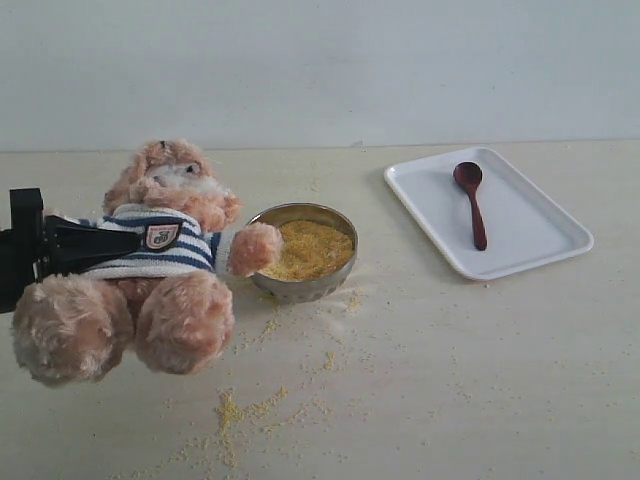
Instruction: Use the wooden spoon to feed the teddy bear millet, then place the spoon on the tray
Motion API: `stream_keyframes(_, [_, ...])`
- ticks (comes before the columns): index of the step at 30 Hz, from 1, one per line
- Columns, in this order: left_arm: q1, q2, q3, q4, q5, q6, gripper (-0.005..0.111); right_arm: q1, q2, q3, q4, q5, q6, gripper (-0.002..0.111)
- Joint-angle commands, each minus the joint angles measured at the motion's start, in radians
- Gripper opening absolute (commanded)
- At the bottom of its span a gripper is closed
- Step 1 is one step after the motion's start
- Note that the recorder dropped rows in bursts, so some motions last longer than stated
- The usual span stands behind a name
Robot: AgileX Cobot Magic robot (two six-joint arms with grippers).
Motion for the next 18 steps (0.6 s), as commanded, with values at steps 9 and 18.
stream_keyframes(9, [0.002, -0.001, -0.006, -0.018, 0.032, 0.007, 0.005, -0.002, 0.001, 0.010, 0.119, -0.008, -0.001, 0.000])
stream_keyframes(18, [0.002, -0.001, -0.006, -0.018, 0.032, 0.074, 0.005, -0.002, 0.001, 0.010, 0.137, 0.012, -0.001, 0.000])
